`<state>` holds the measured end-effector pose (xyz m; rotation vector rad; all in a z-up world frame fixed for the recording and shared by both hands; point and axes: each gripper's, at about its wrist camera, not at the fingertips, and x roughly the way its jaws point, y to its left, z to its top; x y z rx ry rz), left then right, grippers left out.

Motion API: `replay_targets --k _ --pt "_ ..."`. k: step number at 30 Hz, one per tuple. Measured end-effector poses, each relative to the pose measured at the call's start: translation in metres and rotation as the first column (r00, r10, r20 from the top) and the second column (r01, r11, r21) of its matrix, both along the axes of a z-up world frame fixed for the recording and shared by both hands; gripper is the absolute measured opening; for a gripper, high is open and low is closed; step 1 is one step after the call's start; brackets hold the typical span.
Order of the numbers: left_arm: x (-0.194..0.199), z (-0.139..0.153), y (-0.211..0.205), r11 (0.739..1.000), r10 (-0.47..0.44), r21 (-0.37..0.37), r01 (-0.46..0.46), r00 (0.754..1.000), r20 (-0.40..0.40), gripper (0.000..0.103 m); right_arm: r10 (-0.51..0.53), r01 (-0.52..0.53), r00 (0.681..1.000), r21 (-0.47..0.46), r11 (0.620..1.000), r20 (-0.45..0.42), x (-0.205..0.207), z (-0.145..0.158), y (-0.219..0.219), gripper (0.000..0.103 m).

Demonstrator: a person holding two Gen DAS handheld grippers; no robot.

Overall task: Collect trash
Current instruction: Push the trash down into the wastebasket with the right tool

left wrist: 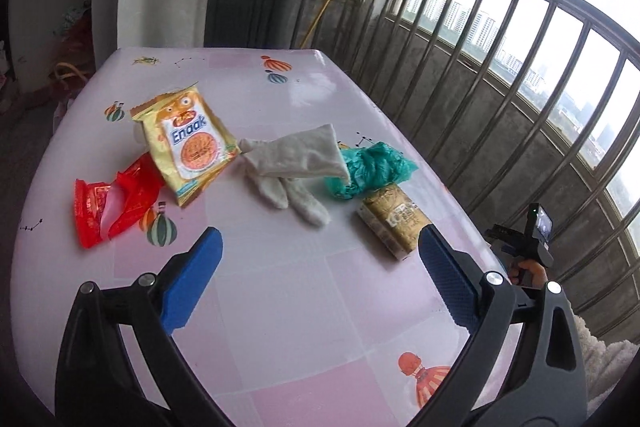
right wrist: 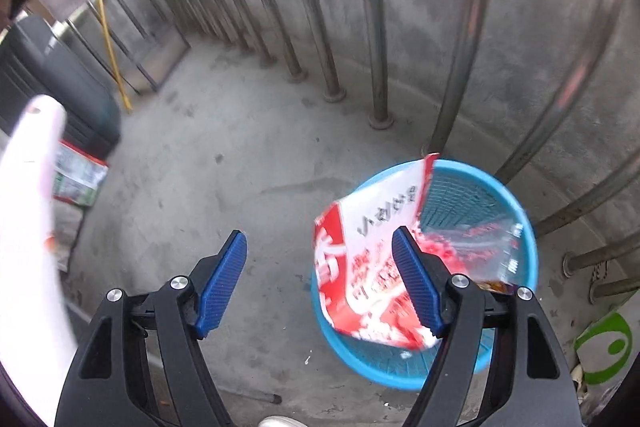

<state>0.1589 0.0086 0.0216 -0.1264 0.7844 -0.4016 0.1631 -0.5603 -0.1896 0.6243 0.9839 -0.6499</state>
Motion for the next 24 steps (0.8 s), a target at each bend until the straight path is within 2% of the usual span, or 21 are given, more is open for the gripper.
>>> replay_targets --k 2,5,6,8,11,17,21,24 --pt "0.003 -0.003 0.001 1.000 0.015 -0.006 -0.015 1.000 -0.015 0.094 -0.008 0.009 0.998 0.005 1.000 -0.061 0.017 -0.017 -0.008 0.071" --pt "0.006 -0.007 0.003 1.000 0.023 -0.008 -0.024 0.999 -0.032 0.094 -0.021 0.025 0.992 0.032 0.999 -0.124 0.030 -0.036 -0.017 0.051" --pt "0.007 -0.008 0.003 1.000 0.024 -0.005 -0.024 0.999 -0.034 0.094 -0.022 0.029 0.991 0.049 0.998 -0.130 0.031 -0.042 -0.021 0.047" --pt "0.007 -0.009 0.001 1.000 0.021 0.003 -0.021 0.999 -0.034 0.094 -0.033 0.042 0.990 0.059 0.997 -0.136 0.026 -0.046 -0.029 0.027" --pt "0.009 -0.008 -0.003 1.000 -0.002 0.009 0.002 1.000 -0.031 0.094 -0.058 0.065 0.993 0.068 0.996 -0.101 0.007 -0.045 -0.040 0.013" --pt "0.011 -0.010 -0.014 0.999 -0.029 0.025 0.030 0.999 -0.030 0.094 -0.130 0.133 0.990 0.040 0.990 -0.060 -0.039 -0.046 -0.063 0.010" --pt "0.011 -0.008 -0.018 0.999 -0.044 0.029 0.045 0.999 -0.026 0.094 -0.183 0.185 0.979 0.017 0.983 -0.088 -0.063 -0.057 -0.078 0.010" --pt "0.012 -0.009 -0.020 0.998 -0.044 0.041 0.045 0.999 -0.027 0.094 -0.171 0.174 0.976 0.006 0.985 -0.134 -0.068 -0.072 -0.079 0.010"
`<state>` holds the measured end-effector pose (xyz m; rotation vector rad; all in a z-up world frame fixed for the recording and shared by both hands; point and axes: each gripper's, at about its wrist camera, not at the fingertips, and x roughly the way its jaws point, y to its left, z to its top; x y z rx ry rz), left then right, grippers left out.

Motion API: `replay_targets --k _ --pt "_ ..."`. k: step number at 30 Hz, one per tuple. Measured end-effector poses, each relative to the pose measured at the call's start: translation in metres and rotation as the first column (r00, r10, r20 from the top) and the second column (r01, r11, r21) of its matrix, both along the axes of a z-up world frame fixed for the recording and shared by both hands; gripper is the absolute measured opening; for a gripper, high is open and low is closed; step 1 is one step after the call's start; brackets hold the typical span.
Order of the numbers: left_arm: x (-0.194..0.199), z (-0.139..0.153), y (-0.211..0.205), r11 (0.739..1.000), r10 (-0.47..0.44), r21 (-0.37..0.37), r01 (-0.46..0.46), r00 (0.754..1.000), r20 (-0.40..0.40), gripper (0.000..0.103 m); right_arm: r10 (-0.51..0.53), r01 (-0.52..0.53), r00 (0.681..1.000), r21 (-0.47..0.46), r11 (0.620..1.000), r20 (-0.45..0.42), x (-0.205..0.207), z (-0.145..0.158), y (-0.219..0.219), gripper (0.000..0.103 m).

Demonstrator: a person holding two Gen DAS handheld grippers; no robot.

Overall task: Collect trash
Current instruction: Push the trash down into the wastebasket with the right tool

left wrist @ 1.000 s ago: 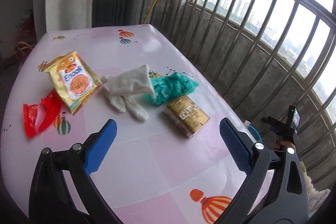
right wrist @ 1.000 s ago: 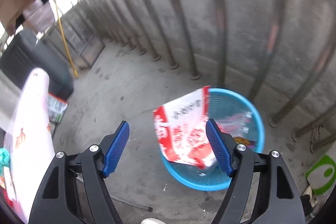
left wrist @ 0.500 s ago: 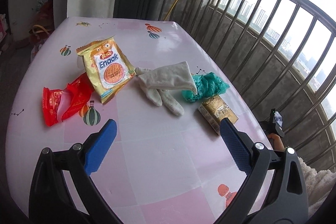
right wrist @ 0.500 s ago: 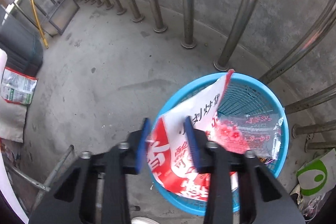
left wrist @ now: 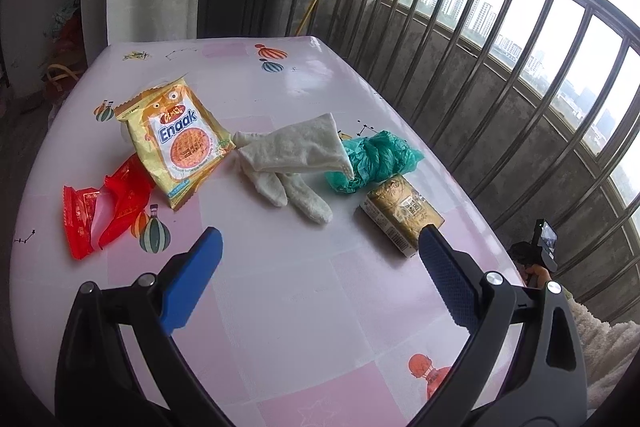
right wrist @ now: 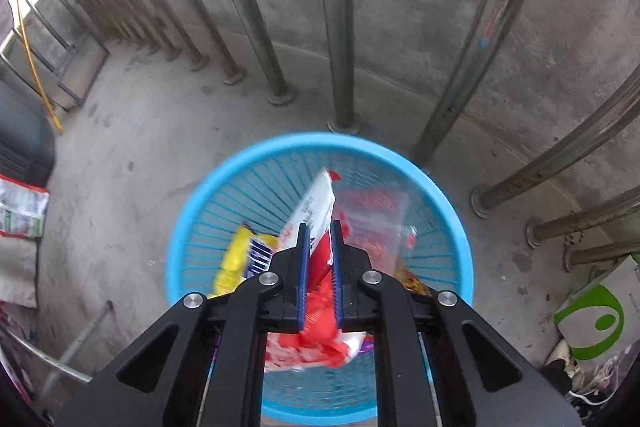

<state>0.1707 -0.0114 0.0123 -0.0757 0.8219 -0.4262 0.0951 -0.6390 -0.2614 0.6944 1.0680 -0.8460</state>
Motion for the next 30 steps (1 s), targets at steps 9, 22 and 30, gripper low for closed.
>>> replay_targets --k 9,22,30 --pt "-0.002 0.002 -0.003 1.000 -0.003 -0.014 0.002 1.000 -0.026 0.094 0.110 -0.118 0.978 -0.033 0.993 -0.179 0.021 -0.047 0.013 0.010" --pt "-0.007 0.003 0.000 1.000 0.013 0.019 -0.013 1.000 -0.019 0.094 0.074 -0.072 0.938 0.016 0.997 -0.340 0.044 -0.106 -0.001 0.011" --pt "-0.006 0.001 0.009 0.999 0.049 0.011 -0.049 0.999 -0.008 0.094 0.048 -0.041 0.990 0.052 0.998 -0.134 0.025 -0.066 -0.008 0.045"
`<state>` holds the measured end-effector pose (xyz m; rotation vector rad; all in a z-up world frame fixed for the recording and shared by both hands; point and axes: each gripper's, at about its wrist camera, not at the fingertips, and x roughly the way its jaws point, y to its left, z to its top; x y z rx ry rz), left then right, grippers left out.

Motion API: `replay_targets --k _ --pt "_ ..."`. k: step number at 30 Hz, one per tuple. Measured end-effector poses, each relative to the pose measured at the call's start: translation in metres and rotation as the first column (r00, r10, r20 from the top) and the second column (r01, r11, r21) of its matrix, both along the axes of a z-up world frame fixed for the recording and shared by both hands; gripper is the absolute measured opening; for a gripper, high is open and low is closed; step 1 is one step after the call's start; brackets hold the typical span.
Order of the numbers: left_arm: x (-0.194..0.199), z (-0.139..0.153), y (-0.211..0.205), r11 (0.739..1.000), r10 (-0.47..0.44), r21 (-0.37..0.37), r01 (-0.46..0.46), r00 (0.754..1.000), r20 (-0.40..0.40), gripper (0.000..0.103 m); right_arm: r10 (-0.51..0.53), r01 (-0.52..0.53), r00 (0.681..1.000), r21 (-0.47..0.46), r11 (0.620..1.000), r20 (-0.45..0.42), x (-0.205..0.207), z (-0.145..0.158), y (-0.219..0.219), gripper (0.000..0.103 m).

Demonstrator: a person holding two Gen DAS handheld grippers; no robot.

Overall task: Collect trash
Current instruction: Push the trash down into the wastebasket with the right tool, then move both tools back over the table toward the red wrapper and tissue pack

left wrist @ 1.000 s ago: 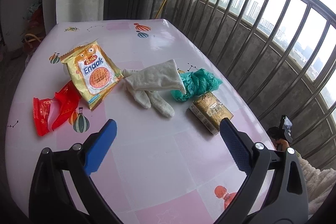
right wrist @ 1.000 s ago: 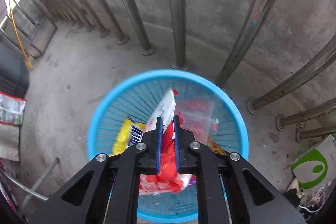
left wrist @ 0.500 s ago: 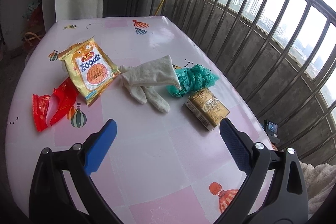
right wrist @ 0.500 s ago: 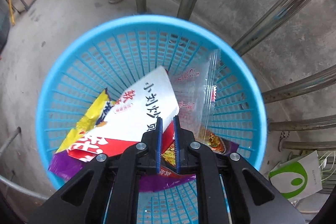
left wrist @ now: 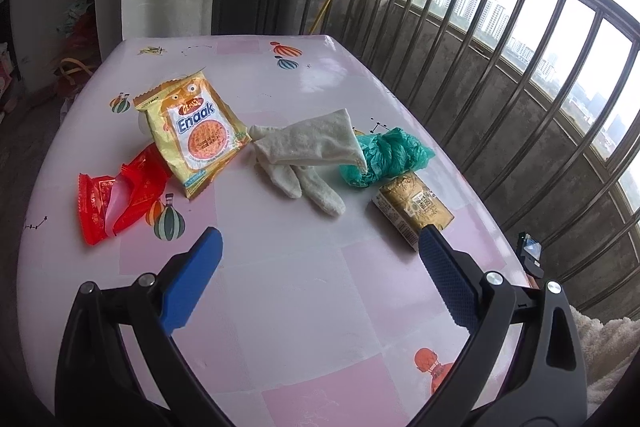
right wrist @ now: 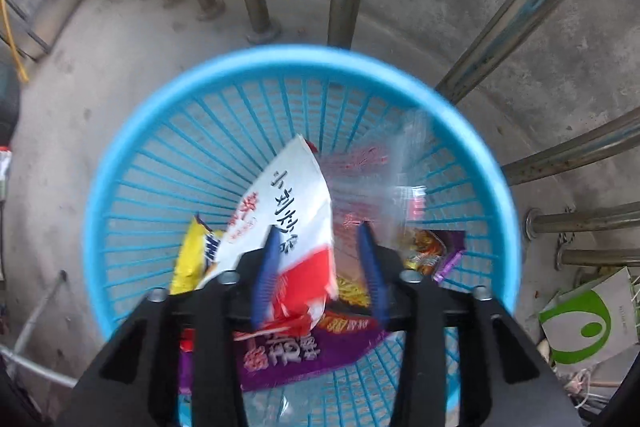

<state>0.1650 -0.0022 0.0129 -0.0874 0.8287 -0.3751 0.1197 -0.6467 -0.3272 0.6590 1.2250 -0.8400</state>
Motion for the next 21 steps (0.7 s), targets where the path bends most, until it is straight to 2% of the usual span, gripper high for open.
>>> replay_targets --k 3,7,10,12,16,19,21 --pt "0.001 -0.002 0.002 1.000 0.002 -0.019 -0.002 1.000 -0.009 0.094 -0.008 0.010 0.997 -0.024 1.000 0.079 -0.014 0.026 0.004 0.050" --pt "0.000 -0.003 0.005 1.000 0.011 -0.030 -0.011 1.000 -0.014 0.094 -0.063 0.077 0.977 -0.060 0.995 0.202 -0.041 0.063 0.007 0.051" --pt "-0.006 -0.003 0.008 0.999 0.014 -0.046 -0.015 1.000 -0.005 0.094 -0.119 0.159 0.942 -0.103 0.982 0.314 -0.064 0.103 0.021 0.051" --pt "-0.010 -0.002 0.010 0.998 0.009 -0.057 -0.009 1.000 -0.002 0.094 -0.114 0.176 0.911 -0.123 0.977 0.396 -0.070 0.132 0.038 0.051" --pt "-0.018 -0.006 0.016 0.999 0.010 -0.030 -0.011 1.000 -0.023 0.094 0.000 0.111 0.854 -0.181 0.977 0.521 -0.074 0.194 0.080 0.064" --pt "-0.024 -0.013 0.028 0.999 0.045 0.010 -0.045 0.998 -0.035 0.094 0.155 -0.010 0.796 -0.243 0.970 0.585 -0.066 0.247 0.126 0.075" --pt "-0.028 -0.019 0.036 0.997 0.071 0.039 -0.069 0.996 -0.053 0.094 0.276 -0.116 0.750 -0.291 0.950 0.602 -0.062 0.278 0.163 0.082"
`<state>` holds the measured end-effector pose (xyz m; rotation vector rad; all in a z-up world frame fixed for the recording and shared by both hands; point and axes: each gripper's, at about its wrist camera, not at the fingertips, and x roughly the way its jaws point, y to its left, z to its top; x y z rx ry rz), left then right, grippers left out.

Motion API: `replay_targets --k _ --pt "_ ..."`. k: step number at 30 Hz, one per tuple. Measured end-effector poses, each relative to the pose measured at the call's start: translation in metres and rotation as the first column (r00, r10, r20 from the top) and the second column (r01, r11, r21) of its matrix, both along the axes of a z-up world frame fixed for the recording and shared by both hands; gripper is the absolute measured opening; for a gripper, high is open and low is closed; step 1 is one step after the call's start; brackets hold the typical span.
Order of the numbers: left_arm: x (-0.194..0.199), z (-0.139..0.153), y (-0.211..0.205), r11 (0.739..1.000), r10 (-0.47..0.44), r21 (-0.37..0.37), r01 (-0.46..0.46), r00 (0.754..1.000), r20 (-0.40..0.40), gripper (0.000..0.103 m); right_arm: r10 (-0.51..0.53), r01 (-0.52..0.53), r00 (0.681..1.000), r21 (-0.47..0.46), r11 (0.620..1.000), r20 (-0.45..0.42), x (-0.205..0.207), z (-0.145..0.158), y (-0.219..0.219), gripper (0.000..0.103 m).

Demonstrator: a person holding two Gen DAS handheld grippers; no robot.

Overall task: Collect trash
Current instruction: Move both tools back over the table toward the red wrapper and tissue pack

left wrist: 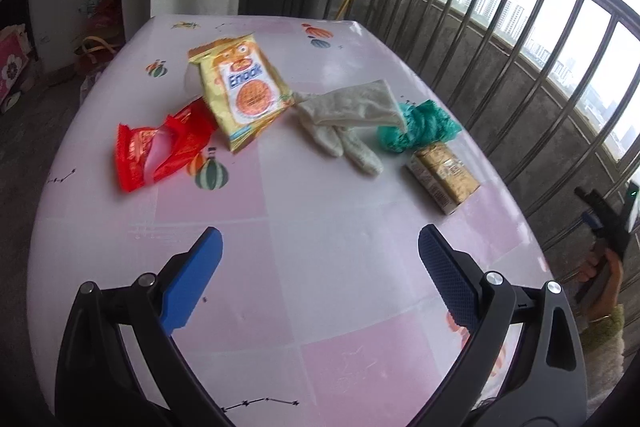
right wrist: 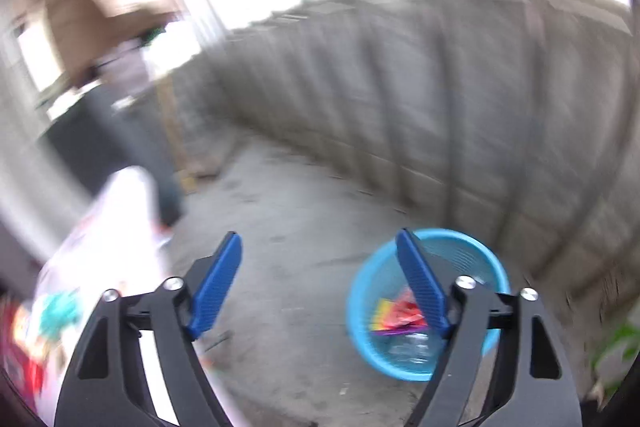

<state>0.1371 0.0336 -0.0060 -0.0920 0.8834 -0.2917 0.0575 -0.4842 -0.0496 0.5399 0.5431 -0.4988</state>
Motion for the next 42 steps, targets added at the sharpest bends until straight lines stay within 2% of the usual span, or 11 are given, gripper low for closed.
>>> replay_targets --k 2,5,8,9,12,15,18,20,23,35,42 --pt "-0.004 -0.011 0.010 0.999 0.029 0.022 -0.029 0.999 -0.026 0.094 0.161 -0.160 0.987 -0.055 0.986 0.014 0.009 0.027 0.045 0.087" --pt "-0.006 -0.027 0.025 0.996 0.083 0.038 -0.080 0.994 -0.065 0.094 0.345 -0.344 0.939 -0.100 0.934 -0.011 0.026 0.046 0.102 0.092" --pt "-0.007 -0.041 0.035 0.993 0.116 0.032 -0.113 0.987 -0.113 0.094 0.527 -0.535 0.844 -0.106 0.838 -0.100 0.041 0.044 0.171 0.093" --pt "-0.006 -0.046 0.039 0.993 0.119 0.022 -0.117 0.983 -0.137 0.094 0.562 -0.575 0.817 -0.096 0.813 -0.132 0.044 0.040 0.189 0.093" --pt "-0.011 -0.048 0.039 0.992 0.118 0.052 -0.113 0.989 -0.094 0.094 0.625 -0.649 0.753 -0.072 0.758 -0.204 0.060 0.025 0.231 0.093" --pt "-0.016 -0.049 0.033 0.990 0.103 0.104 -0.095 0.992 -0.070 0.094 0.639 -0.683 0.710 -0.071 0.727 -0.295 0.067 0.010 0.268 0.094" --pt "-0.021 -0.053 0.022 0.979 0.076 0.193 -0.065 0.996 -0.048 0.094 0.633 -0.694 0.682 -0.050 0.718 -0.365 0.074 -0.005 0.288 0.094" --pt "-0.023 -0.055 0.019 0.976 0.064 0.211 -0.055 0.997 -0.033 0.095 0.623 -0.693 0.672 -0.043 0.720 -0.401 0.070 -0.017 0.294 0.095" --pt "-0.024 -0.056 0.019 0.975 0.073 0.214 -0.066 0.997 -0.024 0.095 0.592 -0.683 0.685 -0.093 0.724 -0.424 0.066 -0.023 0.303 0.097" --pt "-0.027 -0.055 0.019 0.969 0.123 0.219 -0.113 0.992 -0.032 0.095 0.590 -0.669 0.702 -0.086 0.738 -0.399 0.072 -0.022 0.300 0.097" --pt "-0.033 -0.054 0.015 0.959 0.130 0.255 -0.128 0.991 0.010 0.096 0.584 -0.666 0.702 -0.084 0.742 -0.407 0.077 -0.022 0.302 0.097"
